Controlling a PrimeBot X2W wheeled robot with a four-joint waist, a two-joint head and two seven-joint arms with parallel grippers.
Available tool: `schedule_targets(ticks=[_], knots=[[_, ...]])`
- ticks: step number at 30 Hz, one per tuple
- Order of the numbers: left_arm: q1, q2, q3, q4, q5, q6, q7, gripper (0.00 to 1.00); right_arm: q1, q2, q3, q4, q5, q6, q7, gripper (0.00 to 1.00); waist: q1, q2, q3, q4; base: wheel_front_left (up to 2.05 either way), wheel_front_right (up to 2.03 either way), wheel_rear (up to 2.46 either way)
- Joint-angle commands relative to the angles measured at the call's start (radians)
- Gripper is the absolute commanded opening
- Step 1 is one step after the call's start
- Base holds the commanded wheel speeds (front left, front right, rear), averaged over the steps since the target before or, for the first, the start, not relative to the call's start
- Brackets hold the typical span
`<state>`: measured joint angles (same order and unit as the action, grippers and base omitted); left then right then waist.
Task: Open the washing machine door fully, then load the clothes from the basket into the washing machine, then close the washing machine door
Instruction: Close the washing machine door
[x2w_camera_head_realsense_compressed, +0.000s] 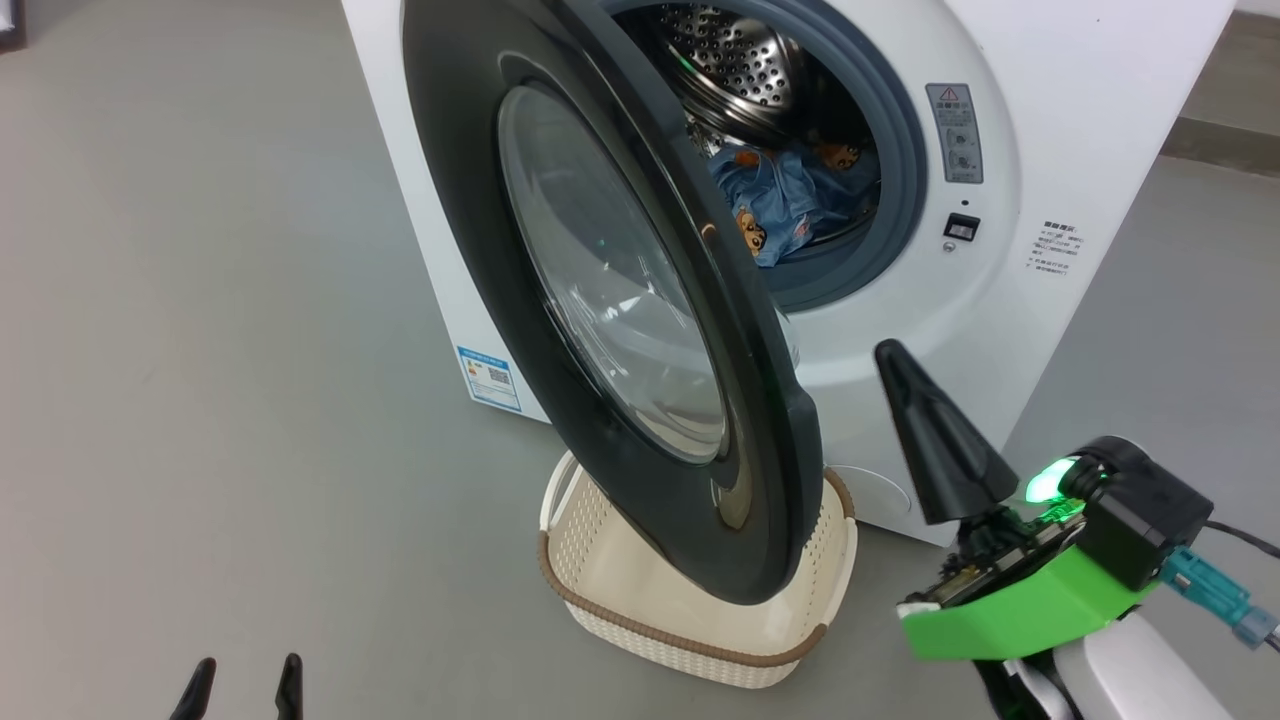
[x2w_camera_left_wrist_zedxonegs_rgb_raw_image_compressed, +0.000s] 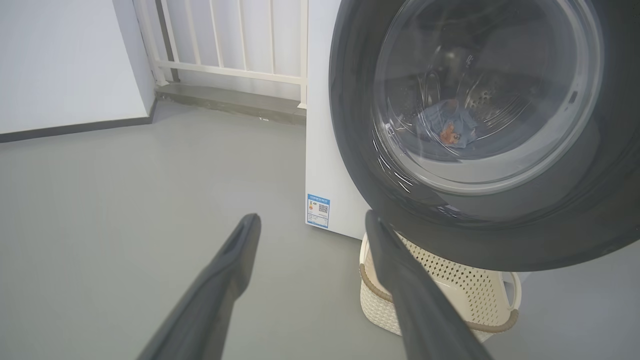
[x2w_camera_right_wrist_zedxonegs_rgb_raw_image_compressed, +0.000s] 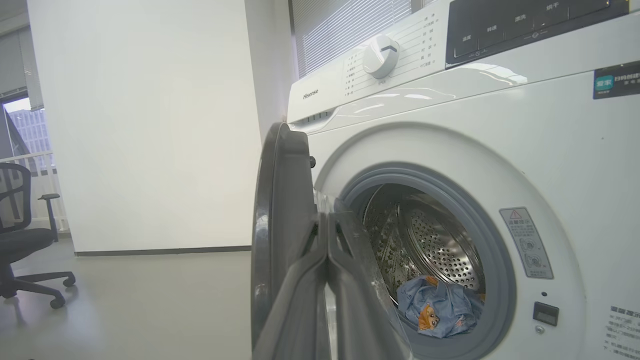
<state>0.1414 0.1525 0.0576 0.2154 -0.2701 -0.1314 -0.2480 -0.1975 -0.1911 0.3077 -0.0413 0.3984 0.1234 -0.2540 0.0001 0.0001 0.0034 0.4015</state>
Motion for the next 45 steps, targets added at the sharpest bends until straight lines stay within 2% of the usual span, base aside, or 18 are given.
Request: schedule_targets(ticks=[1,10,18,32,45], knots=[[-0.036,0.007,0.036,-0.033,-0.004,0.001,-0.014,1.00,-0.033,0.003,0.030,-0.043,-0.012,0.007,-0.008,0.00,-0.0001,-0.0001,-0.002,-0.001,0.00,0.00,0.00],[-0.029,0.001,0.036,-0.036,-0.004,0.001,-0.014,1.00,-0.034,0.020,0.167,-0.099,-0.020,0.007,-0.008,0.00,-0.0001,-0.0001,-0.005,-0.001,0.00,0.00,0.00],[-0.026,0.002,0.032,-0.029,-0.009,0.001,-0.014,1.00,-0.011,0.026,0.311,-0.032,0.024,0.007,-0.008,0.00,-0.0001,-0.0001,-0.008,0.004,0.00,0.00,0.00],[-0.025,0.005,0.030,-0.026,-0.016,0.001,-0.014,1.00,0.058,0.025,0.352,0.123,0.074,0.007,-0.008,0.00,-0.0001,-0.0001,-0.008,-0.004,0.00,0.00,0.00],[-0.040,0.003,0.014,-0.021,-0.020,0.001,-0.014,1.00,0.005,0.046,0.349,0.294,0.111,0.007,-0.008,0.00,-0.0001,-0.0001,0.005,0.002,0.00,0.00,0.00]])
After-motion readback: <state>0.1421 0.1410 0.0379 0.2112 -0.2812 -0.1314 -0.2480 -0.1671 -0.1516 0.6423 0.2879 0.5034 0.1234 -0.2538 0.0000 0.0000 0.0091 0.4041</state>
